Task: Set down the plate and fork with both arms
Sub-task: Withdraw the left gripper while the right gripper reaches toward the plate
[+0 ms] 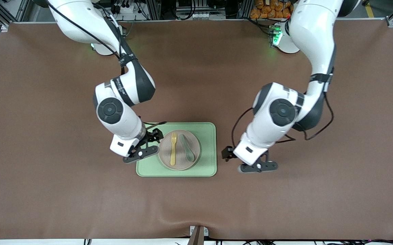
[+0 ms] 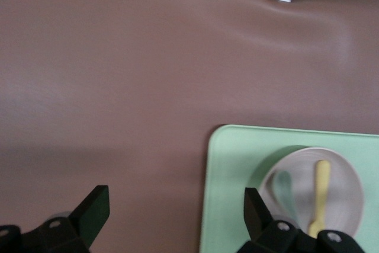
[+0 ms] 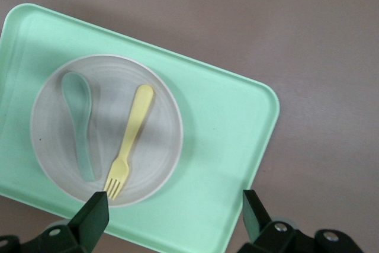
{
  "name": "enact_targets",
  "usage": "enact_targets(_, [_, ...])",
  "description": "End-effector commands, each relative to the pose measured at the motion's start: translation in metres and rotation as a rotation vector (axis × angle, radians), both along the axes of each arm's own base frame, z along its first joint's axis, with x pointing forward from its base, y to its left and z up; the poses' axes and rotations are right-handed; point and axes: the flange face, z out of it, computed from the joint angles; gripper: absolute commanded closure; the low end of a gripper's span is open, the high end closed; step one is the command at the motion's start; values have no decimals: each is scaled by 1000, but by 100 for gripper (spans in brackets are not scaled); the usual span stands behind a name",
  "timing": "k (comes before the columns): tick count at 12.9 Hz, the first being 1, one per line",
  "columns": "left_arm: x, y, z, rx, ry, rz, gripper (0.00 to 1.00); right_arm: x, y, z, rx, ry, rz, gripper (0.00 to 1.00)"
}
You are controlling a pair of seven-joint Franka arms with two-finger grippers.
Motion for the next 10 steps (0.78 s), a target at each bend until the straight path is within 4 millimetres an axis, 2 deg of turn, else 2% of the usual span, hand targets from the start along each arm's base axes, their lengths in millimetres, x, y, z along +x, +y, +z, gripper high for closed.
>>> enact_targets(1, [6, 44, 13, 45, 12, -89, 0, 2, 14, -19, -53, -27, -20, 0])
enact_targets(3, [11, 79, 28, 63, 33, -133, 0, 1, 21, -39, -75, -41, -65, 0])
enact_targets(5, [5, 109, 44, 92, 99, -161, 0, -10, 44, -57, -78, -43, -116, 0])
enact_targets(6, [0, 126, 44, 138, 148, -191, 0, -12, 47, -62, -85, -47, -135, 0])
enact_targets(8, [-4, 149, 59, 154, 159, -215, 0, -13, 50, -76, -93, -42, -144, 0])
enact_targets(10, [-16, 162, 77, 183, 176, -238, 0, -12, 52, -85, -82, -59, -143, 0])
